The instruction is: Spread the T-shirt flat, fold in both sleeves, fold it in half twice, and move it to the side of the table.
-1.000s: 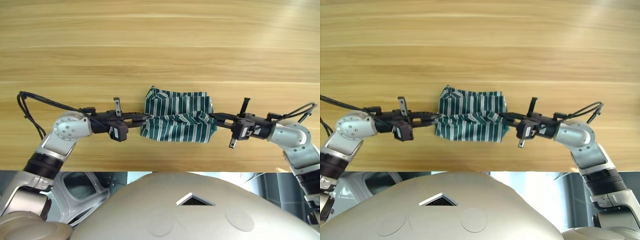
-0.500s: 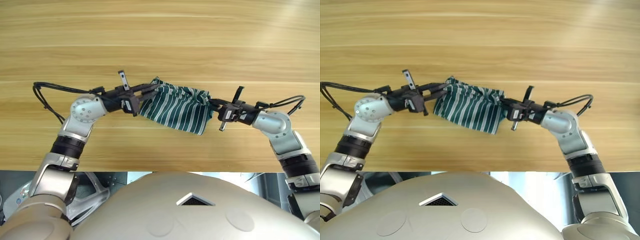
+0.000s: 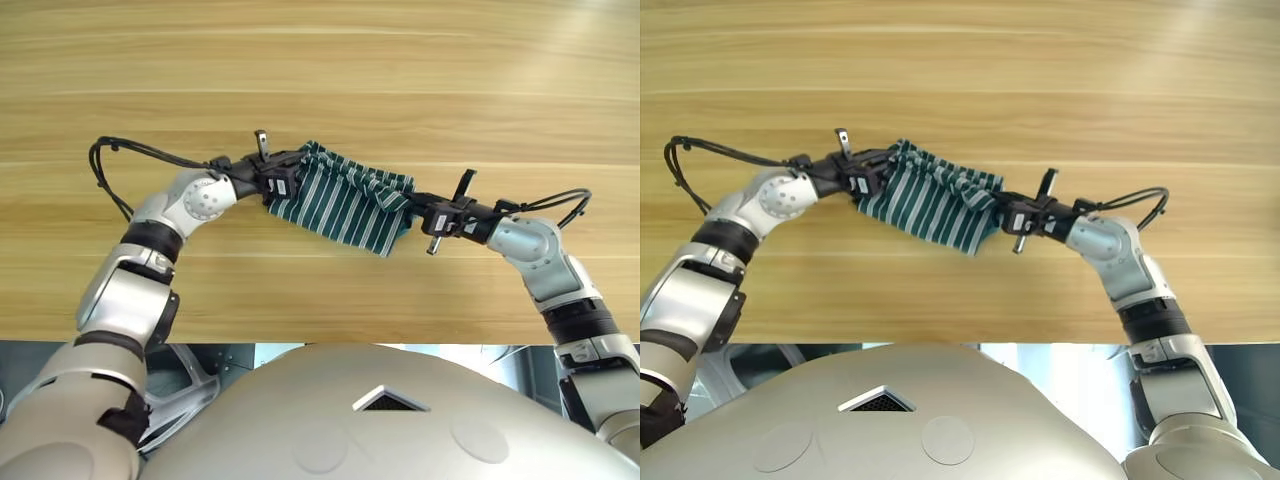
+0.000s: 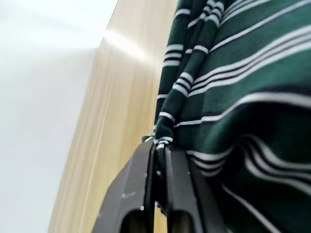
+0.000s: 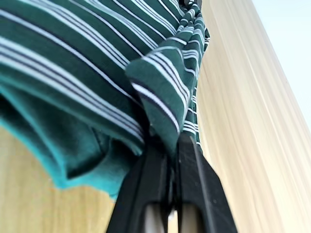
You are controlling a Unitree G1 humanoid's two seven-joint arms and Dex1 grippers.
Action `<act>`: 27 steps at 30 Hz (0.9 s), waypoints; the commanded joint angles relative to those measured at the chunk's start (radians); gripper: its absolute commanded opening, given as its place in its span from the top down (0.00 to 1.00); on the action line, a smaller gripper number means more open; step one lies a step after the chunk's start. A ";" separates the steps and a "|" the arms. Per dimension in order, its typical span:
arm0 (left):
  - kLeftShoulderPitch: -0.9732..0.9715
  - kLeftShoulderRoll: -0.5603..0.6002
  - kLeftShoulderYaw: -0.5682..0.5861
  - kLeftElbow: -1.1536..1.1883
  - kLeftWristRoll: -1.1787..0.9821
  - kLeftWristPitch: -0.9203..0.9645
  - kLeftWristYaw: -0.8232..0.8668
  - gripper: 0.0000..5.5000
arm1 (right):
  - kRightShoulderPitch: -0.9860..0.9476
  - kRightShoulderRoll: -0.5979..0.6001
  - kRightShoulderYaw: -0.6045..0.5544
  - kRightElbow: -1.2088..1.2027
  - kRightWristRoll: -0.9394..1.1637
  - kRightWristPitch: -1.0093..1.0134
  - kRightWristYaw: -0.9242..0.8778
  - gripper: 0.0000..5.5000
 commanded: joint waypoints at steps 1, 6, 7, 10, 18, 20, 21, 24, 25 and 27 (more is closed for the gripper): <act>0.000 0.015 -0.029 0.121 0.044 0.076 0.000 0.98 | 0.024 -0.009 -0.013 0.017 0.010 0.041 0.010 1.00; 0.015 0.002 -0.039 0.134 -0.030 -0.010 -0.137 0.82 | 0.008 0.053 -0.038 0.049 0.107 0.105 0.013 0.85; 0.018 0.001 -0.037 0.135 -0.046 -0.020 -0.156 0.79 | 0.002 0.064 -0.040 0.058 0.121 0.117 0.015 0.82; 0.015 0.000 -0.027 0.131 -0.086 -0.034 -0.183 0.74 | -0.024 0.113 -0.071 0.094 0.194 0.166 0.024 0.75; -0.005 -0.062 0.127 0.146 -0.342 -0.045 -0.271 0.56 | -0.113 0.206 -0.186 0.191 0.386 0.286 0.067 0.51; -0.016 -0.072 0.182 0.152 -0.413 -0.035 -0.313 0.48 | -0.117 0.211 -0.202 0.198 0.421 0.308 0.101 0.43; -0.018 -0.076 0.208 0.152 -0.446 -0.027 -0.337 0.45 | -0.118 0.210 -0.211 0.199 0.441 0.320 0.121 0.40; -0.019 -0.088 0.276 0.151 -0.533 -0.004 -0.411 0.36 | -0.123 0.211 -0.242 0.206 0.505 0.372 0.184 0.29; -0.024 -0.098 0.307 0.152 -0.571 0.013 -0.435 0.32 | -0.134 0.218 -0.251 0.222 0.520 0.391 0.194 0.26; -0.032 -0.120 0.375 0.153 -0.657 0.057 -0.485 0.27 | -0.170 0.240 -0.273 0.284 0.548 0.432 0.203 0.20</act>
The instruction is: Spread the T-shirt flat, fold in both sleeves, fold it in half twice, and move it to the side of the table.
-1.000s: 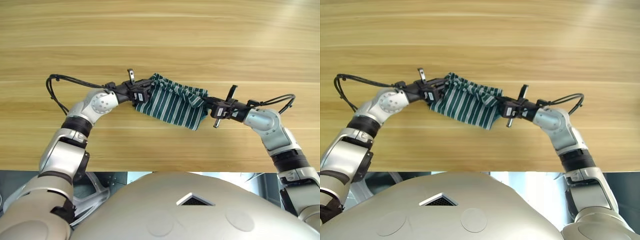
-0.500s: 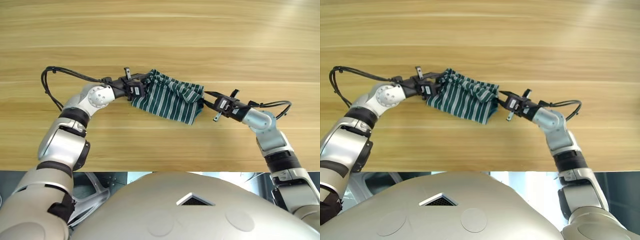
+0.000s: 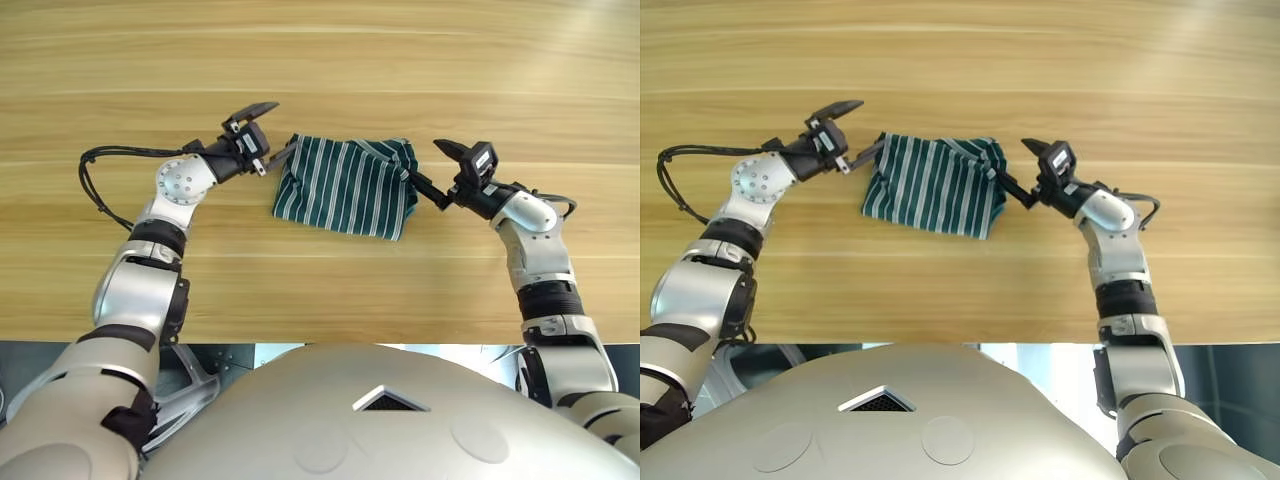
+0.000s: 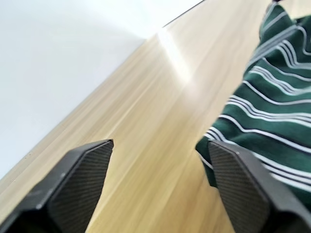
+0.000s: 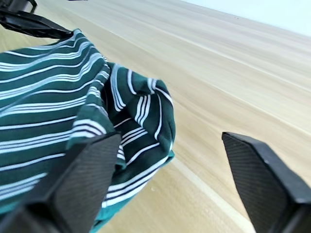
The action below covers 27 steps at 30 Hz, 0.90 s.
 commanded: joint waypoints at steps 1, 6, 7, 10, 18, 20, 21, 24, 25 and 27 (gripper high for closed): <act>-0.036 -0.045 0.139 0.008 -0.165 0.105 -0.091 0.24 | -0.089 0.042 -0.066 0.126 0.076 0.091 0.026 0.16; -0.064 -0.088 0.312 -0.010 -0.361 0.283 -0.194 0.08 | -0.188 0.044 -0.222 0.295 0.194 0.132 0.052 0.02; -0.060 -0.099 0.362 -0.043 -0.436 0.335 -0.258 0.05 | -0.209 0.038 -0.266 0.331 0.219 0.121 0.047 0.02; 0.003 -0.128 0.463 -0.235 -0.652 0.492 -0.469 0.15 | -0.233 0.045 -0.381 0.333 0.264 -0.006 0.023 0.02; 0.350 -0.181 0.408 -0.815 -0.862 0.629 -0.827 0.41 | -0.072 0.191 -0.156 -0.244 0.007 -0.315 -0.051 0.22; 0.352 -0.193 0.454 -0.831 -0.958 0.729 -0.812 0.48 | -0.055 0.205 -0.066 -0.368 -0.036 -0.300 -0.051 0.30; 0.344 -0.199 0.483 -0.827 -1.009 0.782 -0.789 0.52 | -0.055 0.201 -0.018 -0.399 -0.075 -0.302 -0.047 0.35; 0.292 -0.204 0.565 -0.708 -1.067 0.848 -0.735 0.61 | -0.087 0.189 0.082 -0.390 -0.135 -0.293 -0.021 0.45; 0.272 -0.202 0.587 -0.643 -1.059 0.841 -0.722 0.63 | -0.107 0.193 0.098 -0.364 -0.137 -0.284 -0.018 0.48; 0.228 -0.200 0.620 -0.509 -1.014 0.797 -0.691 0.68 | -0.138 0.198 0.125 -0.311 -0.163 -0.275 -0.030 0.54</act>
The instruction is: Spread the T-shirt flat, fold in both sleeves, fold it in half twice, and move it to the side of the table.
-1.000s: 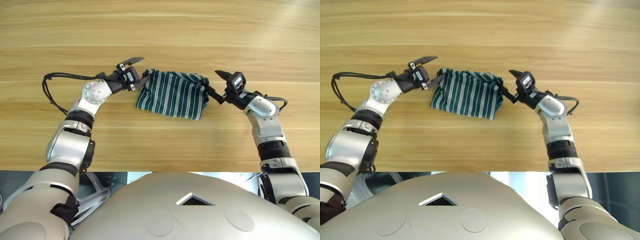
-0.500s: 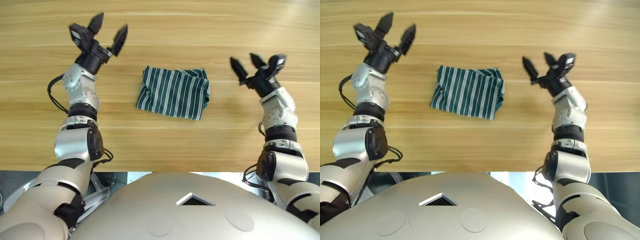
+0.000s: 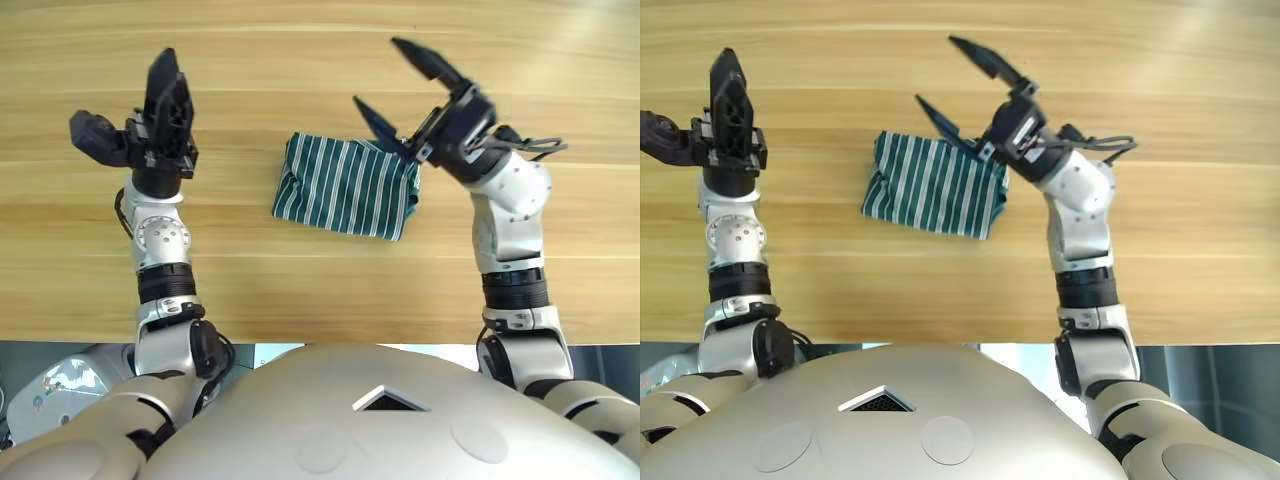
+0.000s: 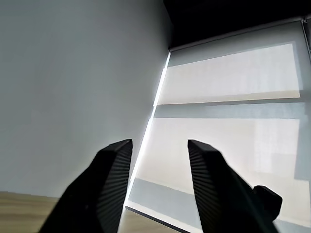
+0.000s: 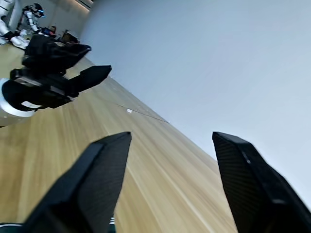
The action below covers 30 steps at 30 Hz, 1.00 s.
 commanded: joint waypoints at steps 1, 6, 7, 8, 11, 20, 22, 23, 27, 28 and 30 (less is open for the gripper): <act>-0.092 0.006 0.060 0.233 0.061 -0.065 0.064 0.71 | -0.075 0.005 0.050 0.090 -0.054 0.019 -0.010 0.57; -0.216 0.049 0.132 0.572 0.162 -0.187 0.247 0.81 | -0.096 -0.003 0.131 0.218 -0.183 -0.028 -0.048 0.75; -0.234 0.058 0.145 0.624 0.180 -0.205 0.288 0.81 | -0.101 -0.005 0.147 0.249 -0.211 -0.041 -0.059 0.78; -0.253 0.068 0.155 0.673 0.198 -0.219 0.344 0.81 | -0.102 -0.009 0.162 0.277 -0.236 -0.054 -0.068 0.81; -0.295 0.092 0.184 0.758 0.235 -0.233 0.455 0.81 | -0.089 -0.013 0.207 0.318 -0.260 -0.089 -0.054 0.88; -0.326 0.104 0.226 0.814 0.308 -0.246 0.568 0.81 | -0.097 -0.006 0.314 0.487 -0.283 -0.159 0.028 0.99; -0.333 0.101 0.231 0.819 0.324 -0.248 0.584 0.81 | -0.135 0.023 0.309 0.598 -0.282 -0.157 0.012 0.99; -0.337 0.099 0.231 0.821 0.332 -0.249 0.591 0.81 | -0.160 0.040 0.297 0.664 -0.284 -0.154 -0.014 0.99; -0.345 0.097 0.239 0.829 0.356 -0.247 0.610 0.81 | -0.255 0.097 0.240 0.919 -0.282 -0.145 -0.132 0.99; -0.346 0.098 0.242 0.830 0.359 -0.246 0.615 0.81 | -0.278 0.104 0.234 0.975 -0.299 -0.135 -0.180 0.99; -0.347 0.098 0.246 0.832 0.367 -0.248 0.622 0.81 | -0.323 0.115 0.213 1.078 -0.321 -0.088 -0.287 0.99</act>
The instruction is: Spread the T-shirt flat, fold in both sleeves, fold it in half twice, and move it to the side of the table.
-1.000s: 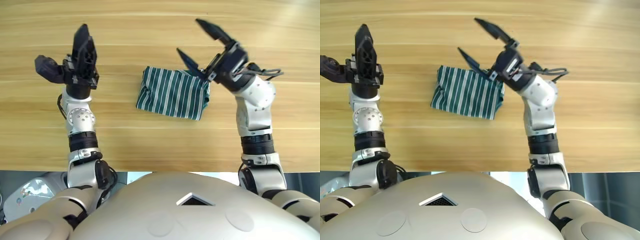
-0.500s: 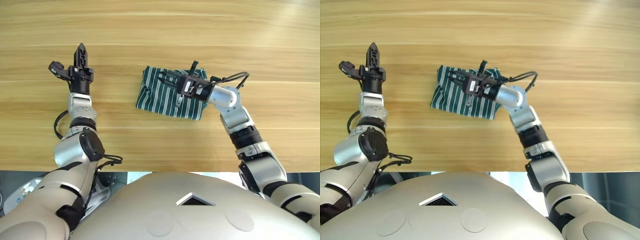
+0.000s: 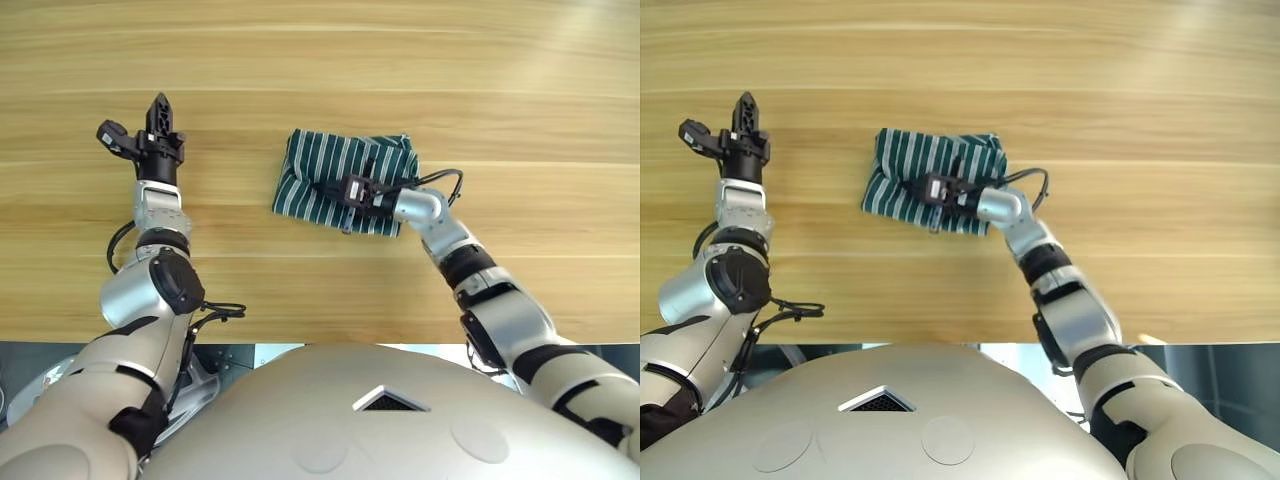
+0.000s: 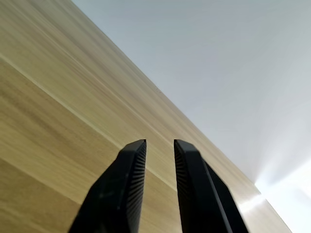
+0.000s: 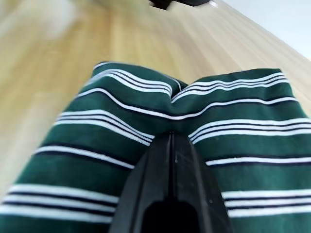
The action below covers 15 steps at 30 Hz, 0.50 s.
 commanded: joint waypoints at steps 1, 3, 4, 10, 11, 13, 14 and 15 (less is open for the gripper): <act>-0.024 0.000 0.012 0.009 0.023 -0.005 0.022 0.81 | -0.082 0.013 -0.051 0.196 -0.038 0.113 -0.185 0.99; -0.022 -0.001 0.015 0.010 0.031 -0.009 0.023 0.81 | -0.132 0.012 -0.117 0.275 -0.005 0.210 -0.299 0.99; -0.022 -0.001 0.017 0.010 0.035 -0.011 0.024 0.81 | -0.153 0.006 -0.155 0.305 0.015 0.253 -0.349 0.99; -0.008 0.009 0.046 0.007 0.033 -0.017 0.024 0.81 | -0.178 -0.136 -0.367 0.392 0.103 0.442 -0.638 0.99; -0.002 0.012 0.054 0.006 0.029 -0.019 0.022 0.81 | -0.162 -0.173 -0.406 0.397 0.121 0.464 -0.676 0.99; 0.010 0.018 0.070 0.005 0.022 -0.024 0.019 0.81 | -0.130 -0.229 -0.468 0.404 0.147 0.491 -0.723 0.99; 0.014 0.021 0.076 0.003 0.020 -0.026 0.017 0.81 | -0.111 -0.254 -0.495 0.405 0.156 0.498 -0.736 0.99; 0.016 0.022 0.082 0.002 0.020 -0.027 0.017 0.81 | -0.096 -0.274 -0.511 0.405 0.156 0.501 -0.748 0.99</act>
